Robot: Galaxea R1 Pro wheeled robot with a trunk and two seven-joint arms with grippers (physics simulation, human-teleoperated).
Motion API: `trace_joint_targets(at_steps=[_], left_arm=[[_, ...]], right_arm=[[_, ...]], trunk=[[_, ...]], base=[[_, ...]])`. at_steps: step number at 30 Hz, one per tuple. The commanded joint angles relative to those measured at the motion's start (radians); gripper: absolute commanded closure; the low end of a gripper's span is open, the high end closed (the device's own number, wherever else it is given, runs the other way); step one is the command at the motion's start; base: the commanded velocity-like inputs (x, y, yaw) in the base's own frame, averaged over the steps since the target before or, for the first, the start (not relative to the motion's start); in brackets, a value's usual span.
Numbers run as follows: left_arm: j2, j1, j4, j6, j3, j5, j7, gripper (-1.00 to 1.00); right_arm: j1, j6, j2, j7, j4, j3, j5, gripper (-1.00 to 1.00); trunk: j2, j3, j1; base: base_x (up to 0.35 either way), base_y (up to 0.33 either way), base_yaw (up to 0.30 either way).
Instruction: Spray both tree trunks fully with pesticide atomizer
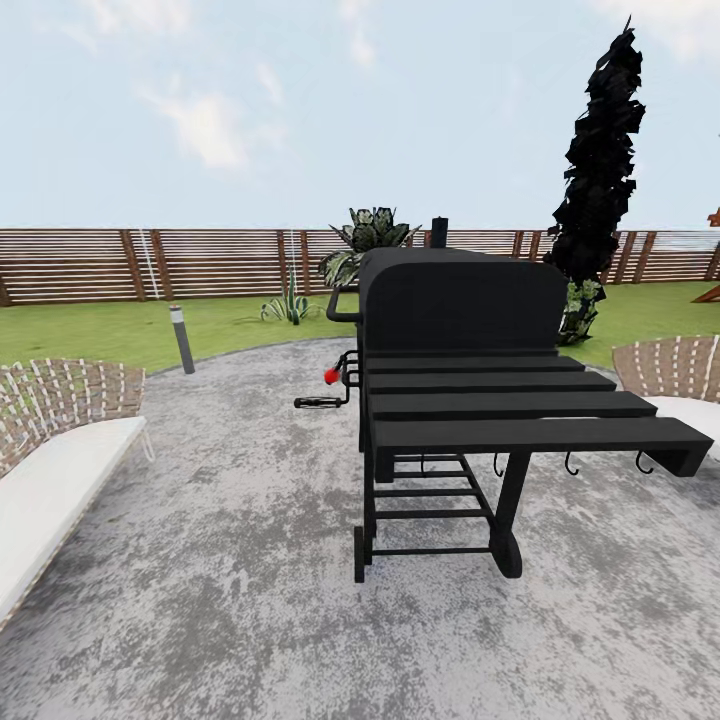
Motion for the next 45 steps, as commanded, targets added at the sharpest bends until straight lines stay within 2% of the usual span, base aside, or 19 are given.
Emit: trace_joint_targets(at_steps=[1,6,7,9,10,11,14,16,18,24,26,29,45], left_arm=[[0.0,-0.002,0.0,-0.006,0.0,0.001,0.0,-1.0],[0.007,-0.017,-0.023,-0.034,0.002,0.005,0.001,-1.0],[0.008,-0.053,-0.114,-0.126,0.002,0.005,0.001,-1.0],[0.008,-0.064,-0.18,-0.128,0.002,0.004,0.0,-1.0],[0.008,-0.07,-0.245,-0.13,0.002,0.004,0.0,-1.0],[0.004,-0.074,-0.35,-0.131,0.001,0.004,0.0,-1.0],[0.0,-0.076,-0.457,-0.157,-0.001,0.001,-0.002,-1.0],[0.003,-0.077,-0.499,-0.231,-0.004,-0.003,-0.004,-1.0],[0.006,-0.077,-0.499,-0.297,0.003,0.007,-0.006,-1.0],[0.005,-0.075,-0.492,-0.31,0.006,0.017,-0.013,-1.0],[0.004,-0.074,-0.49,-0.312,0.007,0.018,-0.013,-1.0],[0.002,-0.074,-0.488,-0.313,0.005,0.016,-0.011,-1.0],[0.001,-0.074,-0.436,-0.321,0.004,0.019,-0.007,-1.0]], right_arm=[[0.0,-0.006,-0.006,0.0,-0.001,0.0,0.0,-1.0],[-0.001,-0.034,-0.034,0.001,-0.026,-0.002,0.0,-1.0],[-0.001,-0.151,-0.115,0.001,-0.241,-0.002,0.0,-1.0],[-0.002,-0.153,-0.125,0.001,-0.314,-0.003,0.0,-1.0],[-0.004,-0.154,-0.13,0.001,-0.366,-0.003,-0.001,-1.0],[-0.014,-0.155,-0.132,0.002,-0.427,-0.003,-0.001,-1.0],[-0.041,-0.158,-0.128,0.002,-0.48,-0.003,-0.003,-1.0],[-0.073,-0.188,-0.125,0.002,-0.499,-0.003,-0.006,-1.0],[-0.097,-0.253,-0.123,0.002,-0.5,-0.006,-0.01,-1.0],[-0.104,-0.285,-0.107,0.008,-0.475,-0.001,-0.006,-1.0],[-0.104,-0.287,-0.093,0.009,-0.468,-0.001,-0.004,-1.0],[-0.104,-0.288,-0.084,0.008,-0.465,-0.001,-0.002,-1.0],[-0.104,-0.289,-0.082,0.012,-0.462,0.0,-0.002,-1.0]], trunk=[[0.0,0.0,0.0],[0.0,0.0,0.0],[0.0,0.0,0.0],[0.0,0.0,0.0],[0.0,0.0,0.0],[0.0,0.0,0.0],[0.0,0.0,0.0],[0.0,0.0,0.0],[0.0,0.0,0.0],[0.0,0.0,0.0],[0.0,0.0,0.0],[0.0,0.0,0.0],[0.0,0.0,0.0]], base=[[0.0,0.0,0.0],[0.0,0.0,0.0],[0.0,0.0,0.0],[0.0,0.0,0.0],[0.0,0.0,0.0],[0.0,0.0,0.0],[0.0,0.0,0.0],[0.0,0.0,0.0],[0.0,0.0,0.0],[0.0,0.0,0.0],[0.0,0.0,0.0],[-0.069,0.0,0.0],[-0.304,0.029,-0.139]])
